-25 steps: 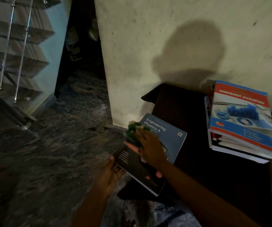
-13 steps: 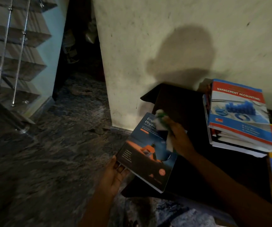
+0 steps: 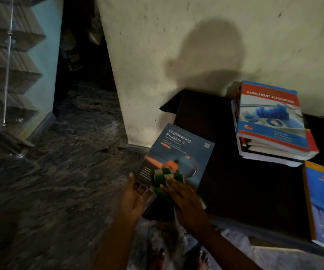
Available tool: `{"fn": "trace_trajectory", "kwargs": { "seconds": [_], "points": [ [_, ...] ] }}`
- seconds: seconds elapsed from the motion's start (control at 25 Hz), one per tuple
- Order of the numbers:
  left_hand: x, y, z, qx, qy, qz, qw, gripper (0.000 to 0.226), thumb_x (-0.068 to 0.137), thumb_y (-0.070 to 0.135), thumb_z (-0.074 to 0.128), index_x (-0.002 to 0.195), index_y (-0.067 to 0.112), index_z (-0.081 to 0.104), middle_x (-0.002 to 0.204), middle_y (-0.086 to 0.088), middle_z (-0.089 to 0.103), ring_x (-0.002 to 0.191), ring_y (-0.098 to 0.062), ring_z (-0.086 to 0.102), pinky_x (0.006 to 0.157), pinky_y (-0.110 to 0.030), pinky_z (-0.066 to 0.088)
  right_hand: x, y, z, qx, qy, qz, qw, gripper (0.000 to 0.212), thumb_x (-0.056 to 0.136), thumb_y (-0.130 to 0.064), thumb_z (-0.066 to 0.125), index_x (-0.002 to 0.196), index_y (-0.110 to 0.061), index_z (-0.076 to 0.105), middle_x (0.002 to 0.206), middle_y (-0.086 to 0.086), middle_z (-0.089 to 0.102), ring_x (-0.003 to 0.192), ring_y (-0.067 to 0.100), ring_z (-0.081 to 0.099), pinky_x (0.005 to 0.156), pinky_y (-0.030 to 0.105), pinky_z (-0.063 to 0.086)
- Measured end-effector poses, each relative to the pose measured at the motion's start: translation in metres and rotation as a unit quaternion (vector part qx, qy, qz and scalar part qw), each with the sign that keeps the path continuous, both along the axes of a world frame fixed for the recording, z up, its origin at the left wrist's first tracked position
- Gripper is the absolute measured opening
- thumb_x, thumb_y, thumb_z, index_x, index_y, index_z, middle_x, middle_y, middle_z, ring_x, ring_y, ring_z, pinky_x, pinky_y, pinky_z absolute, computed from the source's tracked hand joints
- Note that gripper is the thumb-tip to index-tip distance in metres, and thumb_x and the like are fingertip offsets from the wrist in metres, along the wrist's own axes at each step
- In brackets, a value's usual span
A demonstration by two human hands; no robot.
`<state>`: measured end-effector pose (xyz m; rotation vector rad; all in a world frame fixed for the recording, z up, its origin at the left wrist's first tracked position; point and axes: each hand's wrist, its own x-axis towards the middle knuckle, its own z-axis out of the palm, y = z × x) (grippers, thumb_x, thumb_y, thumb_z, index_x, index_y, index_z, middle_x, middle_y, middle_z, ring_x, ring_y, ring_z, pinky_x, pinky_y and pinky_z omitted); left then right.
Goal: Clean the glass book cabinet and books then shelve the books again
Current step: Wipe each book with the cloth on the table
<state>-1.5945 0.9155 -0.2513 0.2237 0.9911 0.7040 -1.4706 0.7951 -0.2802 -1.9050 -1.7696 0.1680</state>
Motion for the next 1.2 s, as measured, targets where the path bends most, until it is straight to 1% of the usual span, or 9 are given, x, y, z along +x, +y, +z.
{"fn": "trace_trajectory", "kwargs": {
  "seconds": [0.24, 0.48, 0.56, 0.72, 0.84, 0.96, 1.04, 1.12, 1.2],
  "points": [
    [0.016, -0.006, 0.021, 0.125, -0.014, 0.046, 0.991, 0.046, 0.093, 0.005, 0.045, 0.139, 0.010, 0.039, 0.125, -0.020, 0.057, 0.077, -0.017, 0.069, 0.060, -0.028, 0.058, 0.035, -0.008, 0.064, 0.017, 0.270, -0.036, 0.962, 0.052, 0.086, -0.010, 0.052, 0.134, -0.029, 0.049, 0.136, 0.000, 0.051, 0.125, 0.003, 0.044, 0.105, 0.016, 0.034],
    [0.041, -0.011, 0.082, 0.405, 0.007, -0.040, 0.913, 0.034, 0.092, 0.031, 0.054, 0.121, 0.015, 0.060, 0.109, -0.011, 0.067, 0.100, -0.026, 0.063, 0.085, -0.042, 0.052, 0.089, -0.003, 0.169, 0.157, 0.179, -0.132, 0.962, 0.064, 0.081, 0.014, 0.047, 0.130, -0.027, 0.043, 0.131, -0.015, 0.042, 0.120, -0.019, 0.035, 0.097, -0.002, 0.025],
    [0.044, -0.021, 0.075, 0.568, 0.116, -0.084, 0.810, 0.024, 0.092, 0.042, 0.051, 0.114, 0.038, 0.061, 0.109, 0.012, 0.066, 0.104, 0.002, 0.059, 0.095, -0.035, 0.047, 0.095, -0.008, 0.180, 0.182, 0.153, -0.126, 0.963, 0.070, 0.081, 0.009, 0.046, 0.129, -0.041, 0.041, 0.129, -0.021, 0.039, 0.120, -0.025, 0.031, 0.097, -0.001, 0.026],
    [0.041, -0.021, -0.013, 0.868, 0.267, -0.204, 0.365, 0.037, 0.101, 0.033, 0.024, 0.134, 0.034, 0.042, 0.152, 0.021, 0.024, 0.141, -0.013, 0.025, 0.115, -0.050, 0.004, 0.093, -0.021, 0.174, 0.157, 0.182, -0.109, 0.964, 0.064, 0.082, 0.002, 0.046, 0.124, -0.046, 0.047, 0.132, -0.019, 0.042, 0.121, -0.020, 0.035, 0.098, 0.003, 0.029],
    [0.031, -0.033, -0.057, 0.869, 0.335, -0.225, 0.286, 0.037, 0.097, 0.032, 0.034, 0.133, 0.035, 0.043, 0.145, 0.010, 0.042, 0.144, -0.022, 0.017, 0.110, -0.058, 0.013, 0.088, -0.029, 0.159, 0.116, 0.234, -0.110, 0.959, 0.061, 0.081, -0.001, 0.042, 0.124, -0.043, 0.050, 0.127, -0.016, 0.048, 0.115, -0.018, 0.043, 0.095, 0.005, 0.035],
    [0.027, -0.050, -0.051, 0.844, 0.333, -0.213, 0.362, 0.052, 0.085, 0.026, 0.048, 0.136, 0.036, 0.041, 0.150, 0.001, 0.034, 0.144, -0.031, 0.014, 0.109, -0.056, 0.019, 0.086, -0.027, 0.151, 0.083, 0.262, -0.117, 0.954, 0.056, 0.083, -0.002, 0.044, 0.124, -0.041, 0.041, 0.126, -0.012, 0.049, 0.109, -0.009, 0.051, 0.091, 0.003, 0.037],
    [0.029, -0.051, -0.036, 0.736, 0.330, -0.141, 0.574, 0.059, 0.088, 0.034, 0.052, 0.143, 0.026, 0.033, 0.149, -0.011, 0.033, 0.141, -0.033, 0.020, 0.116, -0.037, 0.018, 0.088, -0.022, 0.148, 0.061, 0.261, -0.123, 0.956, 0.059, 0.088, 0.006, 0.045, 0.122, -0.042, 0.041, 0.128, -0.007, 0.048, 0.111, 0.001, 0.052, 0.090, 0.002, 0.037],
    [0.038, -0.033, -0.030, 0.452, 0.291, -0.036, 0.842, 0.073, 0.083, 0.040, 0.064, 0.141, 0.009, 0.033, 0.140, -0.021, 0.042, 0.131, -0.037, 0.037, 0.111, -0.026, 0.030, 0.094, -0.004, 0.141, 0.014, 0.238, -0.114, 0.964, 0.059, 0.090, 0.008, 0.045, 0.124, -0.041, 0.039, 0.134, -0.006, 0.043, 0.118, 0.006, 0.046, 0.091, 0.004, 0.037],
    [0.040, -0.013, -0.036, 0.207, 0.206, -0.015, 0.956, 0.067, 0.081, 0.042, 0.065, 0.135, 0.010, 0.041, 0.133, -0.018, 0.051, 0.118, -0.033, 0.053, 0.101, -0.041, 0.043, 0.101, 0.024, 0.132, -0.021, 0.201, -0.093, 0.975, 0.054, 0.092, 0.003, 0.046, 0.130, -0.035, 0.037, 0.137, -0.005, 0.040, 0.123, 0.009, 0.041, 0.097, 0.010, 0.035]
  ]
}}
